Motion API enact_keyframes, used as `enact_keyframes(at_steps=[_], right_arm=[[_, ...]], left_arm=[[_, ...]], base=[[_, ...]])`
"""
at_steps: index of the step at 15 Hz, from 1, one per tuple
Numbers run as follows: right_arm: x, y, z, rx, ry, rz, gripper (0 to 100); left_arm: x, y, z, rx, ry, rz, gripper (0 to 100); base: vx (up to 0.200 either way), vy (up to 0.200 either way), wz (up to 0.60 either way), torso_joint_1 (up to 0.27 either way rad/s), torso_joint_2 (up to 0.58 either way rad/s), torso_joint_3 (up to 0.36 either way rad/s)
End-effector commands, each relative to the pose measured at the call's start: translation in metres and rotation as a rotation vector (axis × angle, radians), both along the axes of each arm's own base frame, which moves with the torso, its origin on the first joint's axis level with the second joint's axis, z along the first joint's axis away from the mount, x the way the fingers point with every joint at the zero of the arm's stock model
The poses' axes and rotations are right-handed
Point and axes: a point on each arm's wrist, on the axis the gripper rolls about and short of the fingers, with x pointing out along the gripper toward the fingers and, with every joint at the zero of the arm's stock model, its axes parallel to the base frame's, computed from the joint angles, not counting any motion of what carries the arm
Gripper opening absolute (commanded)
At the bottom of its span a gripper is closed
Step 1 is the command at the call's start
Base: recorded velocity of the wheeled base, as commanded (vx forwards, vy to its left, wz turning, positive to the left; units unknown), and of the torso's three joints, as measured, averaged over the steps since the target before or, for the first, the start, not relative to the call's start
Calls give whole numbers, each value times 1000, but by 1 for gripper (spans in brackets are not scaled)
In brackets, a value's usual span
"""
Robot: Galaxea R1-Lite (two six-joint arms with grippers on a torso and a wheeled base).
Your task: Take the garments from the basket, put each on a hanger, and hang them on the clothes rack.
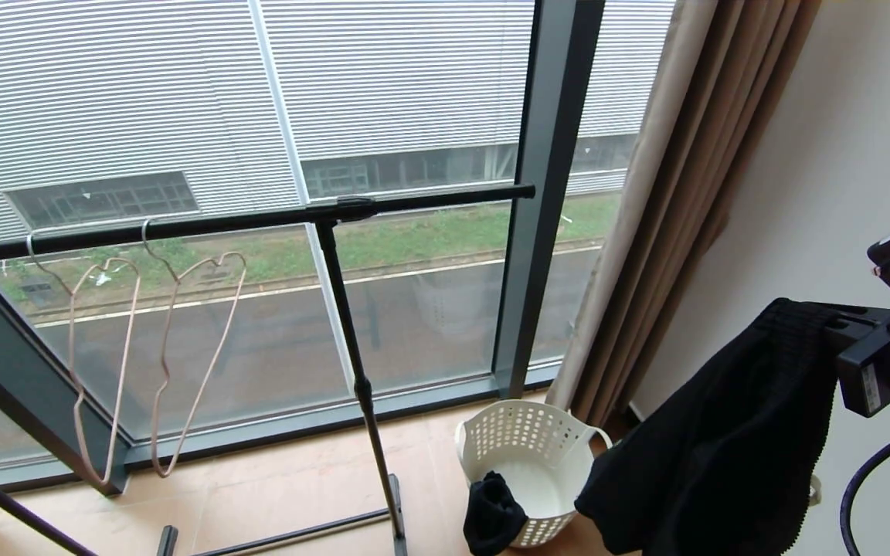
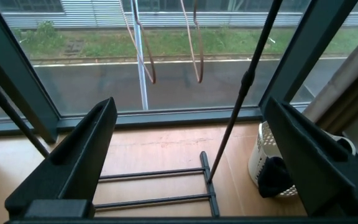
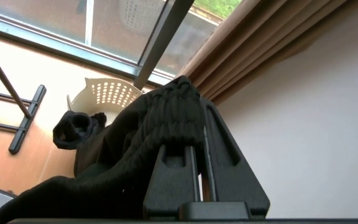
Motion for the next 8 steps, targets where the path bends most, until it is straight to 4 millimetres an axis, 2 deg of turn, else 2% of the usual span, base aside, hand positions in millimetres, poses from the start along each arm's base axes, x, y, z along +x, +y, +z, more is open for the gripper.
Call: enact_keyframes(at_steps=[1,2,6,8], right_arm=[[1,0,0,-1,3,0,0],[1,0,0,-1,3,0,0],[0,0,0,1,1,3,0],[0,0,0,1,1,3,0]], left_arm=[[0,0,0,0,1,0,100],[0,0,0,0,1,2,100],[0,0,0,0,1,2,100],[0,0,0,0,1,0,100]], base=[[0,0,600,7,-7,2],[0,0,600,12,-2,-2],[0,0,0,0,0,0],[-200,200,0,-2,2,5]])
